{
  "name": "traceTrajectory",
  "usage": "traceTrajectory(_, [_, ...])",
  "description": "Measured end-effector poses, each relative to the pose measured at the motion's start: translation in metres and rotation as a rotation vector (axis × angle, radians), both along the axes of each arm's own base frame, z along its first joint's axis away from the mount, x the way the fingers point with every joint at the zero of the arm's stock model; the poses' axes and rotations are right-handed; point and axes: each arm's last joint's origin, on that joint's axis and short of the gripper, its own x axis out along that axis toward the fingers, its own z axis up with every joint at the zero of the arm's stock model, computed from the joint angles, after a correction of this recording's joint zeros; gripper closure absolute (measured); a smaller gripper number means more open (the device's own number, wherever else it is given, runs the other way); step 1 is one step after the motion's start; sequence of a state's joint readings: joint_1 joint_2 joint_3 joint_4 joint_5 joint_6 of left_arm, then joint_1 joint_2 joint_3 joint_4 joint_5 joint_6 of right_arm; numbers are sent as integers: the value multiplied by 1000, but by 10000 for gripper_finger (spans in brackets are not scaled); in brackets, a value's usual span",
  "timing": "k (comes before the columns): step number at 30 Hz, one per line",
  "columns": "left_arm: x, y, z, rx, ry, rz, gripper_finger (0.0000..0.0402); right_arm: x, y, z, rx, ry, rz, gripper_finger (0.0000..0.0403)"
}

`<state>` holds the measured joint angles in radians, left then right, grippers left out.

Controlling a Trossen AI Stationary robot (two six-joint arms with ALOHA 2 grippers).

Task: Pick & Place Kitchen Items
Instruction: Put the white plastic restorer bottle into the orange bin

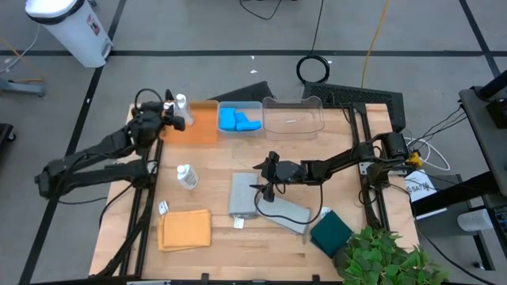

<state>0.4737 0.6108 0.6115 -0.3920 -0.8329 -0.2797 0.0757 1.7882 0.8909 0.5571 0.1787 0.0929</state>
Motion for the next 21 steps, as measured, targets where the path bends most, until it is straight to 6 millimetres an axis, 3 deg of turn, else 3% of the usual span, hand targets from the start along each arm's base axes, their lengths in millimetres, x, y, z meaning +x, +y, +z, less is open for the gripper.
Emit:
traceTrajectory(7, [-10,17,-22,-38,-19,148,280,0,0,0,0,0,-1,101])
traceTrajectory(21, [-26,33,-59,-148,-26,214,278,0,0,0,-1,0,-2,106])
